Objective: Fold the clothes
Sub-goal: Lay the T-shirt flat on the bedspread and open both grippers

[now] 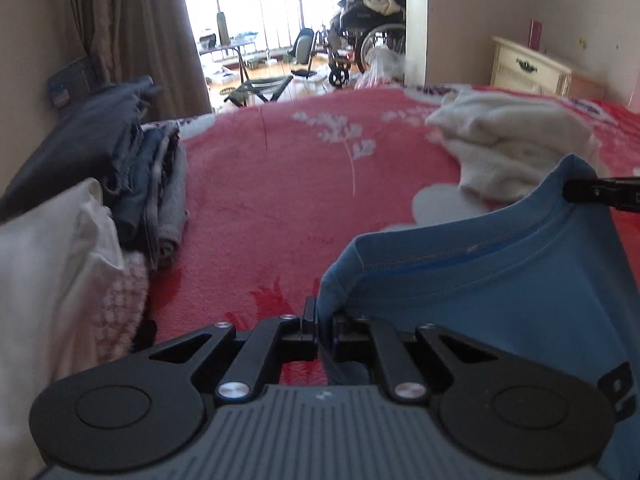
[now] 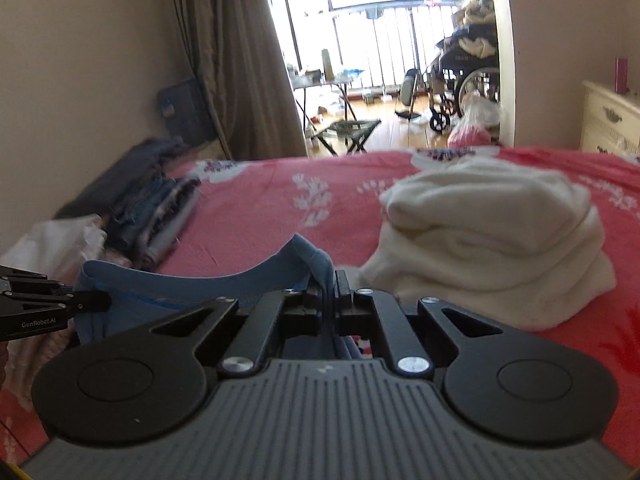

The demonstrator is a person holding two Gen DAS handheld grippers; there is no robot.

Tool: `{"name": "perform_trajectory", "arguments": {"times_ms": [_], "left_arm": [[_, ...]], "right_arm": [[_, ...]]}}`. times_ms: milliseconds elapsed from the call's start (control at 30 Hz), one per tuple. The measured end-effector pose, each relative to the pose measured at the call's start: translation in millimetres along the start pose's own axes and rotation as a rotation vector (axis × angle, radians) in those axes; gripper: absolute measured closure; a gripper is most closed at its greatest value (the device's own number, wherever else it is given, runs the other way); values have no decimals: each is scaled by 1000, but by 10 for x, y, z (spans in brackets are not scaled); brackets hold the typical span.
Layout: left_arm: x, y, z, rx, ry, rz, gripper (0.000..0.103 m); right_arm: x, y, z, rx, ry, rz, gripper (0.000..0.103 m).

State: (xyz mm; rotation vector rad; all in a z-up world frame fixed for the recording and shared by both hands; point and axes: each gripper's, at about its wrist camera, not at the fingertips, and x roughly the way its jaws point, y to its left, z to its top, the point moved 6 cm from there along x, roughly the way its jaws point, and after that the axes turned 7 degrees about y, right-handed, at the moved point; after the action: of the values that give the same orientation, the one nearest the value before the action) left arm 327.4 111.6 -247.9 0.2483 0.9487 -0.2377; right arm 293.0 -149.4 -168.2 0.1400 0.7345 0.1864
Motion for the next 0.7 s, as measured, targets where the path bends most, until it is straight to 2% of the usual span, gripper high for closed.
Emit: {"name": "perform_trajectory", "arguments": {"times_ms": [100, 200, 333, 400, 433, 467, 500, 533, 567, 600, 700], "left_arm": [[346, -98, -52, 38, 51, 15, 96], [538, -141, -126, 59, 72, 21, 94], [536, -99, -118, 29, 68, -5, 87], [505, -15, -76, -28, 80, -30, 70], [481, 39, -39, -65, 87, -42, 51], [458, 93, -2, -101, 95, -54, 39], [415, 156, 26, -147, 90, -69, 39], [351, 212, 51, -192, 85, -87, 39], [286, 269, 76, -237, 80, -106, 38], [199, 327, 90, -280, 72, -121, 37], [-130, 478, 67, -356, 43, -139, 30]], "right_arm": [[553, -17, -262, 19, 99, -8, 100], [920, -41, -442, 5, 158, -19, 100], [1084, -70, -471, 41, 158, 10, 99], [1065, -126, -434, 98, 181, 52, 98], [1052, -160, -413, 130, 195, 75, 97], [1039, -194, -392, 163, 209, 99, 96], [1026, -228, -370, 195, 224, 122, 89], [968, -281, -344, 245, 229, 144, 73], [888, -343, -317, 304, 229, 165, 64], [808, -406, -289, 362, 230, 186, 48], [522, -454, -210, 428, 186, 201, 35]]}}
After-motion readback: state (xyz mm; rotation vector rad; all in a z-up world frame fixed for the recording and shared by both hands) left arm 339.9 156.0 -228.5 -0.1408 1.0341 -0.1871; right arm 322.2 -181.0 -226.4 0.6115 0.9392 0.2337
